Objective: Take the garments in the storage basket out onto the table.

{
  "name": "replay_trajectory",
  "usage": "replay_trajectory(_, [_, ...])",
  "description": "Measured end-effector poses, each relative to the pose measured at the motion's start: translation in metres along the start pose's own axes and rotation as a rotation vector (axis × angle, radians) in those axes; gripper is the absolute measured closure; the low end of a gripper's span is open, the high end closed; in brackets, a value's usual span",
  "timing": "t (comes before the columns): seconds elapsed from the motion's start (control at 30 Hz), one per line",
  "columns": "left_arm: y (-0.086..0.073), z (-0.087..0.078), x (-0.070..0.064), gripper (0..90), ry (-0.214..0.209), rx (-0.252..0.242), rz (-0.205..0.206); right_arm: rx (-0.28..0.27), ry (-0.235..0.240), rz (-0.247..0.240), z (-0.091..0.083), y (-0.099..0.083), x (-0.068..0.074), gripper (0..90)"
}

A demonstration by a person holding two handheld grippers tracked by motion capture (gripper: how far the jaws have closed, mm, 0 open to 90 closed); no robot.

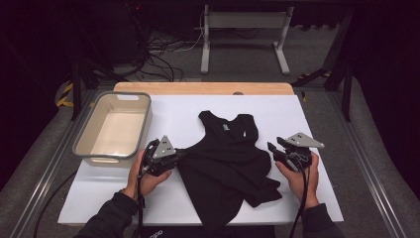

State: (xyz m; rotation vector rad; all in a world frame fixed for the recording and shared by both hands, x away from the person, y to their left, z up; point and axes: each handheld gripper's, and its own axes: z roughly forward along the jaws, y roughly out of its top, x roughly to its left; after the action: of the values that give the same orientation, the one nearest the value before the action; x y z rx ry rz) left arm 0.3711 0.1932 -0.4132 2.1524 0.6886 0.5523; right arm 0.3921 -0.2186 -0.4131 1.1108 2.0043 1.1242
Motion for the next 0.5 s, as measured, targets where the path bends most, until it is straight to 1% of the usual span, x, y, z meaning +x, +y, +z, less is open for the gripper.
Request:
replay_trajectory(0.03, [0.001,-0.002,0.001,84.0,0.014,0.001,-0.003,-0.005,0.016,-0.003,-0.002,0.001,0.003,55.1])
replay_trajectory(0.07, [0.001,-0.003,0.002,84.0,0.021,0.003,-0.01,-0.011,0.045,-0.008,-0.004,0.001,0.006,54.7])
replay_trajectory(0.1, [0.001,-0.004,0.003,84.0,0.032,0.002,-0.018,-0.013,0.07,-0.021,-0.006,0.002,0.011,53.8])
replay_trajectory(0.17, [0.0,-0.004,0.004,83.5,0.043,-0.003,-0.038,-0.008,0.104,-0.054,-0.011,0.003,0.023,52.8])
replay_trajectory(0.2, [0.0,-0.004,0.003,81.9,0.047,-0.004,-0.036,-0.006,0.132,-0.07,-0.014,0.002,0.03,52.5])
replay_trajectory(0.23, [0.0,-0.004,0.003,79.0,0.047,-0.004,-0.036,-0.011,0.158,-0.079,-0.017,0.002,0.036,52.3])
replay_trajectory(0.27, [0.001,-0.005,0.001,75.4,0.067,-0.009,-0.037,-0.016,0.186,-0.088,-0.021,0.001,0.043,52.3])
replay_trajectory(0.3, [0.002,-0.007,0.0,69.7,0.082,-0.016,-0.037,-0.015,0.215,-0.101,-0.024,0.0,0.051,52.3])
replay_trajectory(0.33, [0.002,-0.009,-0.001,65.4,0.082,-0.03,-0.035,-0.015,0.241,-0.113,-0.026,-0.001,0.059,52.3])
replay_trajectory(0.37, [0.003,-0.012,-0.002,63.1,0.088,-0.037,-0.034,-0.013,0.265,-0.132,-0.029,-0.003,0.067,52.3])
replay_trajectory(0.4, [0.003,-0.015,-0.004,57.5,0.102,-0.044,-0.033,-0.005,0.287,-0.155,-0.031,-0.005,0.076,52.3])
replay_trajectory(0.43, [0.003,-0.018,-0.006,51.6,0.1,-0.052,-0.034,0.006,0.31,-0.171,-0.033,-0.008,0.083,52.3])
replay_trajectory(0.5, [0.001,-0.026,-0.013,46.6,0.066,-0.072,-0.016,0.032,0.36,-0.19,-0.034,-0.014,0.097,52.5])
